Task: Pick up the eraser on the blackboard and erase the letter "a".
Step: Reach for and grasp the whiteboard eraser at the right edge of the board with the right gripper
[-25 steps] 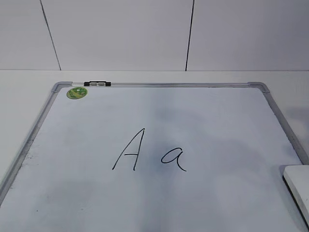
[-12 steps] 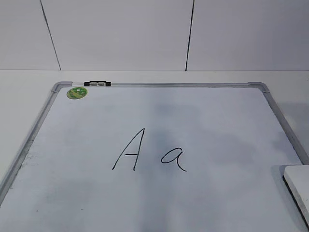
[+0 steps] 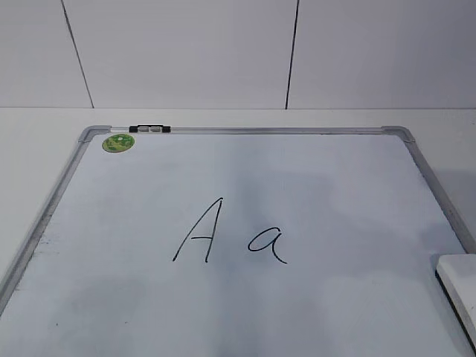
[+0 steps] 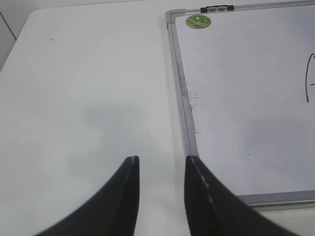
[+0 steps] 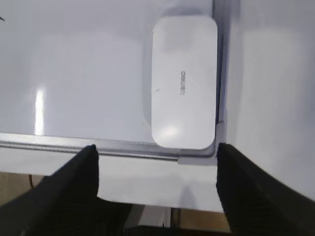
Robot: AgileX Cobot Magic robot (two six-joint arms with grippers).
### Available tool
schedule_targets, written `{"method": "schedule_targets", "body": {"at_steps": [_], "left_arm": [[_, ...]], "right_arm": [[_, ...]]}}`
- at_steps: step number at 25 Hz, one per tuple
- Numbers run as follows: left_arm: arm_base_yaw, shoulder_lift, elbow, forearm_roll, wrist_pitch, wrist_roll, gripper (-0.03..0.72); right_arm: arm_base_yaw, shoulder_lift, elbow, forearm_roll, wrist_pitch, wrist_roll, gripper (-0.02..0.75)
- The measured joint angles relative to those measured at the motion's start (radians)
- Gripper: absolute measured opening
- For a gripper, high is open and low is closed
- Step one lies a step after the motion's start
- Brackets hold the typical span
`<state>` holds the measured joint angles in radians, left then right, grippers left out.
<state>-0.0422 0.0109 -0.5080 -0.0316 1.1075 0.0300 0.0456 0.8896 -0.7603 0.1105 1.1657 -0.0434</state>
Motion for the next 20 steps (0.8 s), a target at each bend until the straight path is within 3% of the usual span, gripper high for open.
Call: {"method": "schedule_targets", "body": {"at_steps": [13,20], "left_arm": [[0.0,0.0,0.0,-0.002,0.0,0.0,0.235],[0.0,0.0,0.0,-0.002,0.0,0.0,0.235]], "right_arm": [[0.004,0.172,-0.007,-0.123,0.027,0.129,0.592],[0.113,0.264,-0.008,-0.198,0.001,0.153,0.592]]}}
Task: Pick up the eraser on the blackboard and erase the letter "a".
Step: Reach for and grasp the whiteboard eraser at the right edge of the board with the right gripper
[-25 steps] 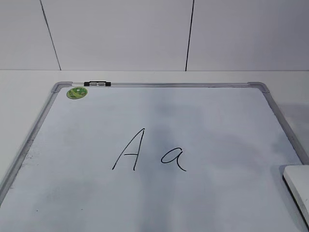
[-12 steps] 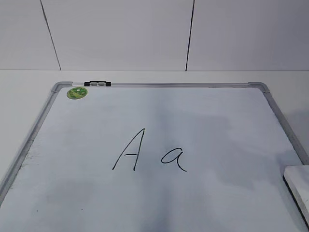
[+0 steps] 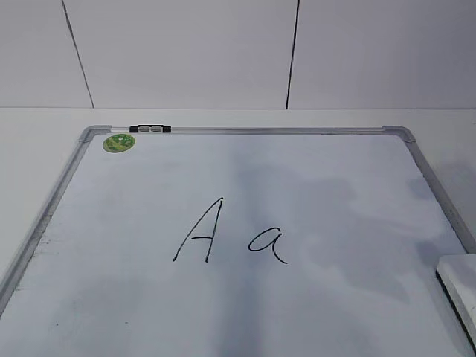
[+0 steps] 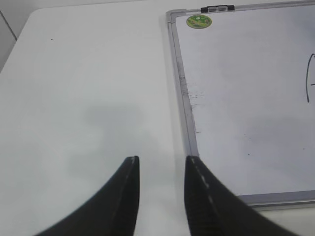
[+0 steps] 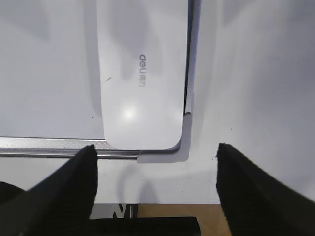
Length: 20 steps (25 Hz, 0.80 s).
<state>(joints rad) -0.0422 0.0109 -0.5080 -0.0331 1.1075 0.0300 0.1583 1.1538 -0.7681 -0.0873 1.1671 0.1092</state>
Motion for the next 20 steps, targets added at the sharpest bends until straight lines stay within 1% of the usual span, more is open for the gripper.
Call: {"method": "schedule_targets", "body": {"at_steps": [11,20], "left_arm": [[0.0,0.0,0.0,0.0,0.0,0.0,0.235],[0.0,0.0,0.0,0.0,0.0,0.0,0.235]], "right_arm": [[0.009,0.125,0.0,0.009,-0.086,0.026,0.592],[0.009,0.133,0.0,0.009,-0.13,0.04,0.592]]}}
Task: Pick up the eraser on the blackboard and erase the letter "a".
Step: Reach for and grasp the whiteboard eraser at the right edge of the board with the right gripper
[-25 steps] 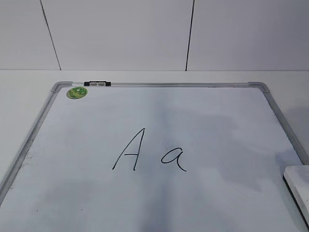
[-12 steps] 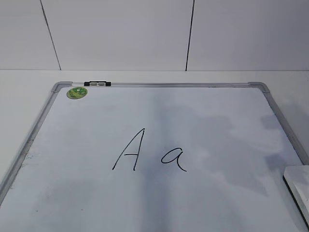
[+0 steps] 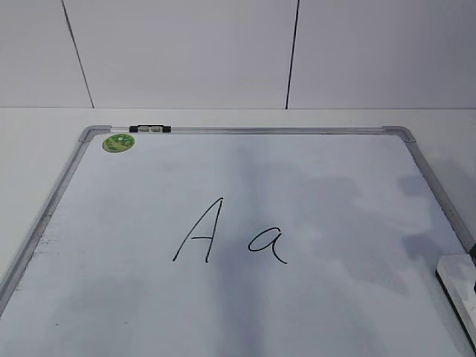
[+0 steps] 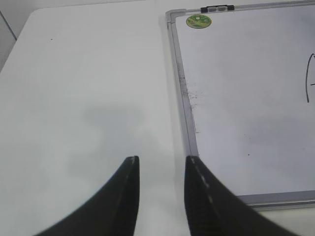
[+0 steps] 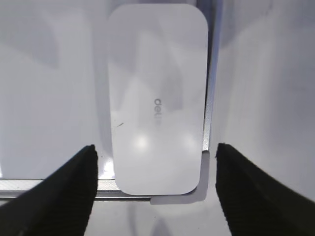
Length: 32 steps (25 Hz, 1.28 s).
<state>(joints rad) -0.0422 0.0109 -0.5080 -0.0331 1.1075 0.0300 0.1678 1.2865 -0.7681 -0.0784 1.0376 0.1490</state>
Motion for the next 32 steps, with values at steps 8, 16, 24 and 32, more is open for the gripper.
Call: {"method": "schedule_targets", "body": {"at_steps": [8,16,24,32], "left_arm": [[0.0,0.0,0.0,0.0,0.0,0.0,0.235],[0.0,0.0,0.0,0.0,0.0,0.0,0.235],[0.0,0.0,0.0,0.0,0.0,0.0,0.235],[0.0,0.0,0.0,0.0,0.0,0.0,0.235]], "right_arm": [[0.0,0.002,0.0,-0.021,-0.021,0.0,0.592],[0.0,0.03,0.0,-0.009,-0.021,0.005,0.623],[0.0,0.054,0.0,0.02,-0.021,0.007,0.679],[0.0,0.071,-0.002,0.02,-0.026,0.017,0.679]]}}
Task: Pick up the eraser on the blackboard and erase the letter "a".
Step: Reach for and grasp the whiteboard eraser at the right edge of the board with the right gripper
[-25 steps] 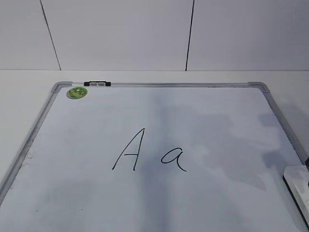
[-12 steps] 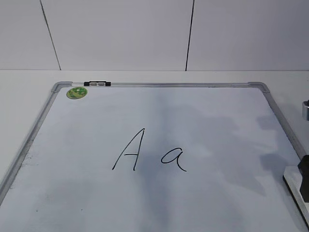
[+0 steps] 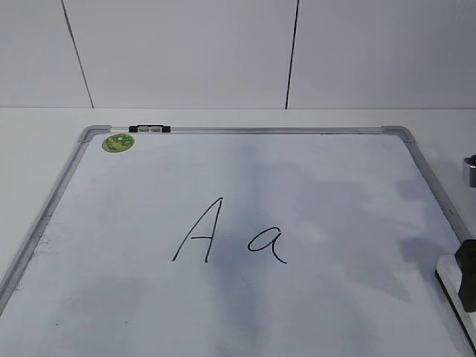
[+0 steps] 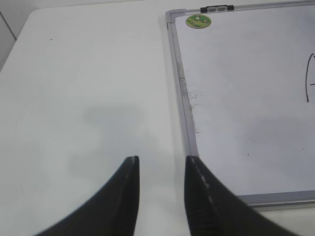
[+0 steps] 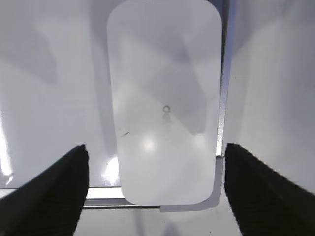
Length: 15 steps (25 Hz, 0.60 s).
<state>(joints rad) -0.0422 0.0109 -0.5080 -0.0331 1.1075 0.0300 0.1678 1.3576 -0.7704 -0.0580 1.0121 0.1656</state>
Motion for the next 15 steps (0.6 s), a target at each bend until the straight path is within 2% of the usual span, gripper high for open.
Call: {"method": "schedule_targets", "body": {"at_steps": [15], "left_arm": [[0.0,0.0,0.0,0.0,0.0,0.0,0.235]], "right_arm": [[0.0,0.018,0.0,-0.041,-0.026,0.059,0.678]]}}
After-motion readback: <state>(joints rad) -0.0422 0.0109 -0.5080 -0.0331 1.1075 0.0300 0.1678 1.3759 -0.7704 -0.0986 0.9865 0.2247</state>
